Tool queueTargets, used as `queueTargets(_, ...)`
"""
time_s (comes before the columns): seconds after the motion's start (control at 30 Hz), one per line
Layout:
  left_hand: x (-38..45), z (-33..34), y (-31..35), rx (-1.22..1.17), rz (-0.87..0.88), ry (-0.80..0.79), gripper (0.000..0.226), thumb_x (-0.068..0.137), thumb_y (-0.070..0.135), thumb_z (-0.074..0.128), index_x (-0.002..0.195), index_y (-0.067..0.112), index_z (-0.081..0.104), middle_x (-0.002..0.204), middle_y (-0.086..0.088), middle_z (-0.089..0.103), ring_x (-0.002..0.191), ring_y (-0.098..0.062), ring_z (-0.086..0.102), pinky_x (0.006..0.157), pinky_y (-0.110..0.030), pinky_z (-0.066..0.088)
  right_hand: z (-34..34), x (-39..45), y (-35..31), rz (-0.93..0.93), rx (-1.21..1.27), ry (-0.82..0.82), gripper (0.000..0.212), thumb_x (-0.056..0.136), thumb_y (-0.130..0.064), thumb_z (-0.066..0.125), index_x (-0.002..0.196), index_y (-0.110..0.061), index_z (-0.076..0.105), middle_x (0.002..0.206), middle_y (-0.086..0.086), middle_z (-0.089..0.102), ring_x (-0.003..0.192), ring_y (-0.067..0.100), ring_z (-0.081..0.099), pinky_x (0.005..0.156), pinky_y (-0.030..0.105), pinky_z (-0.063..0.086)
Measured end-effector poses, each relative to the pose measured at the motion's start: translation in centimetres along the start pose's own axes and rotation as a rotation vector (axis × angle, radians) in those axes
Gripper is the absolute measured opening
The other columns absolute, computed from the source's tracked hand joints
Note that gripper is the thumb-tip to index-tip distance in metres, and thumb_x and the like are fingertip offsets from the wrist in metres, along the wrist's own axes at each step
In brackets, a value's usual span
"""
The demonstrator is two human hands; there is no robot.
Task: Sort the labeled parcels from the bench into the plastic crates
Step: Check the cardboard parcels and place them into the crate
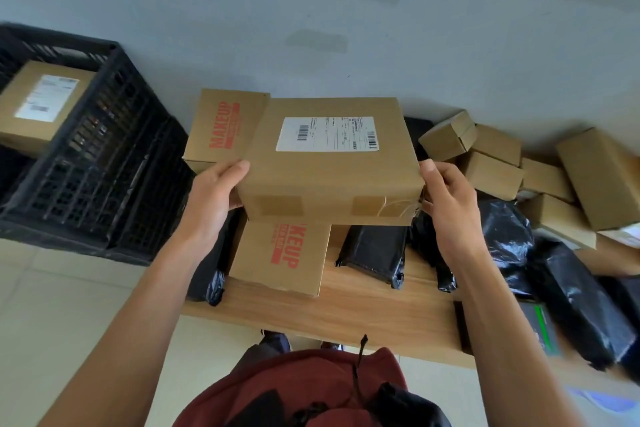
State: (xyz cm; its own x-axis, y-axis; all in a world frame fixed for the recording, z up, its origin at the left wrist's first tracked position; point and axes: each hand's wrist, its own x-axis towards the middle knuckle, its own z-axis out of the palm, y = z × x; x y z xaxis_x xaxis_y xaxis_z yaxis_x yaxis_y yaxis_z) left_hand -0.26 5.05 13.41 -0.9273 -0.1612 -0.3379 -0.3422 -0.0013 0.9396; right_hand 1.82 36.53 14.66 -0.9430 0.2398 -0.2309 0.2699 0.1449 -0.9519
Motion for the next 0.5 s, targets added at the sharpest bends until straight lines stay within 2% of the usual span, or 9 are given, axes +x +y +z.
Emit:
queueTargets(0.07, -0.7, 0.0, -0.7, 0.013, -0.008, -0.02, 0.023, 0.106, 0.012, 0.052, 0.12, 0.018, 0.069, 0.113, 0.002, 0.075, 0.11, -0.019, 0.07, 0.086, -0.033, 0.058, -0.4, -0.2, 0.5, 0.009, 0.02, -0.006, 0.037, 0.102, -0.041, 0.06, 0.137, -0.028, 0.062, 0.119, -0.013, 0.073, 0.114, 0.005, 0.068, 0.107, 0.047, 0.053)
queueTargets(0.17, -1.9, 0.1, -1.4, 0.019, 0.011, -0.036, 0.037, 0.103, -0.001, 0.052, 0.131, 0.019, 0.065, 0.122, 0.005, 0.074, 0.114, -0.011, 0.07, 0.091, -0.032, 0.057, -1.1, -0.5, 1.1, 0.032, 0.068, -0.08, 0.06, 0.098, -0.014, 0.061, 0.154, -0.027, 0.046, 0.145, -0.002, 0.062, 0.134, 0.007, 0.056, 0.112, 0.044, 0.049)
queueTargets(0.27, -2.8, 0.4, -1.9, 0.063, 0.03, -0.048, 0.05, 0.102, -0.005, 0.051, 0.143, 0.022, 0.058, 0.128, 0.007, 0.072, 0.119, -0.009, 0.068, 0.095, -0.032, 0.055, -1.3, -1.0, 1.7, 0.031, 0.069, -0.128, 0.073, 0.095, 0.006, 0.053, 0.161, -0.023, 0.036, 0.153, -0.001, 0.056, 0.14, 0.011, 0.052, 0.114, 0.049, 0.048)
queueTargets(0.4, -3.6, 0.4, -2.4, 0.077, 0.056, -0.022, 0.055, 0.101, -0.004, 0.055, 0.147, 0.025, 0.055, 0.13, 0.008, 0.071, 0.122, -0.012, 0.067, 0.102, -0.042, 0.054, -1.1, -1.6, 2.3, 0.006, 0.076, -0.132, 0.071, 0.095, 0.008, 0.051, 0.158, -0.022, 0.042, 0.146, -0.011, 0.061, 0.135, 0.006, 0.057, 0.112, 0.05, 0.049)
queueTargets(0.5, -4.3, 0.6, -2.6, 0.077, 0.063, -0.03, 0.055, 0.101, -0.002, 0.057, 0.147, 0.029, 0.055, 0.13, 0.008, 0.072, 0.122, -0.012, 0.067, 0.103, -0.045, 0.054, -1.1, -2.0, 2.4, -0.018, 0.087, -0.125, 0.061, 0.1, -0.009, 0.064, 0.156, -0.025, 0.045, 0.143, -0.013, 0.064, 0.132, 0.007, 0.059, 0.112, 0.049, 0.05)
